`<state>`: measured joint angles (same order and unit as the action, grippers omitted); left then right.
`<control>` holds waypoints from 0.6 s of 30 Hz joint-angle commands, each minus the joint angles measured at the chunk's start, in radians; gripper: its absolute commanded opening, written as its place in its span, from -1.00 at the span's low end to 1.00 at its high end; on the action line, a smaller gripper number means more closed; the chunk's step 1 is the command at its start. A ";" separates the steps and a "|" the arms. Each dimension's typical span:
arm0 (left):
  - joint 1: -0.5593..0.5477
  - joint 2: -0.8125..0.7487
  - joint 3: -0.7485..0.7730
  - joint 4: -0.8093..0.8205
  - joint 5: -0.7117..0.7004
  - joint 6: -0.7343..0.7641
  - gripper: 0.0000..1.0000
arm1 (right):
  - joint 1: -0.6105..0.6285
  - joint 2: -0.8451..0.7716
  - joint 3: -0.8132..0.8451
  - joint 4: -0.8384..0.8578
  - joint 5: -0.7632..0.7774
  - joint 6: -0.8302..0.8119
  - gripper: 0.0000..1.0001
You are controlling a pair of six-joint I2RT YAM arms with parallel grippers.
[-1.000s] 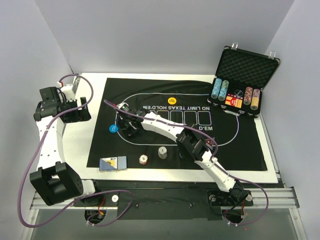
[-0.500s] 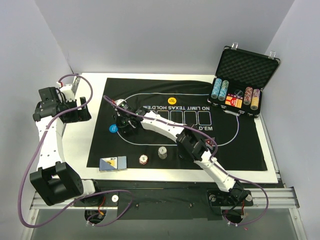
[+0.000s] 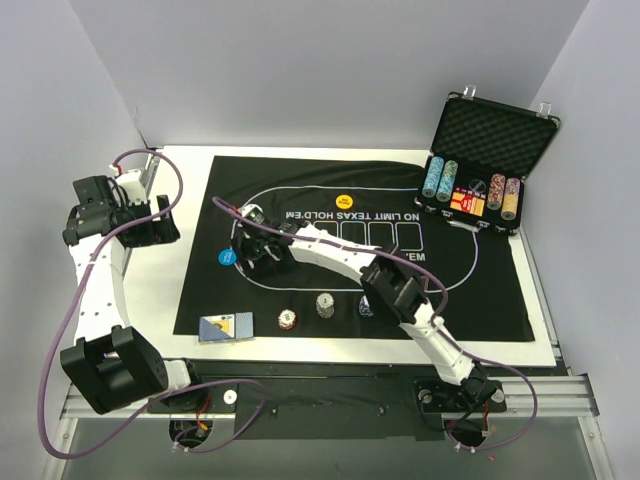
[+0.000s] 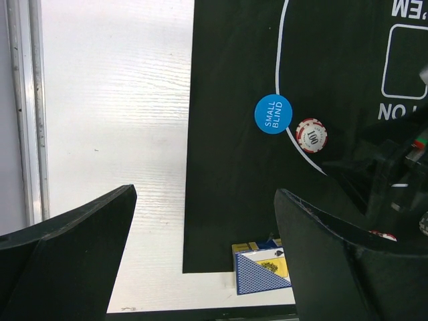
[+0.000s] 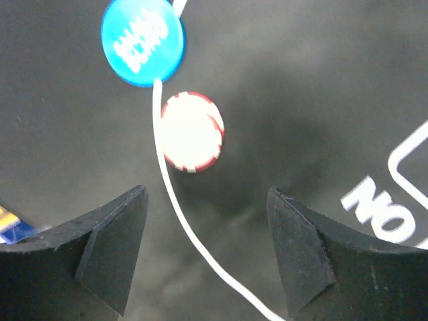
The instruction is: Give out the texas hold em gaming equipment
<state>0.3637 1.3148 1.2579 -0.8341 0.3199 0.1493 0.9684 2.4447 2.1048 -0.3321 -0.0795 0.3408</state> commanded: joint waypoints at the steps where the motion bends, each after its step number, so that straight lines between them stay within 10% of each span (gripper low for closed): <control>1: 0.012 -0.029 0.008 -0.005 0.025 0.021 0.92 | 0.013 -0.263 -0.164 -0.008 0.075 -0.034 0.36; 9: 0.023 -0.046 -0.012 -0.005 0.027 0.030 0.92 | 0.091 -0.539 -0.658 0.045 0.135 -0.025 0.43; 18: 0.023 -0.058 -0.002 -0.019 0.027 0.019 0.92 | 0.174 -0.526 -0.717 0.030 0.162 -0.036 0.50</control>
<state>0.3771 1.2884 1.2407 -0.8425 0.3264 0.1654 1.1370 1.9083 1.3815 -0.2939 0.0490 0.3122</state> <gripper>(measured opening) 0.961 0.746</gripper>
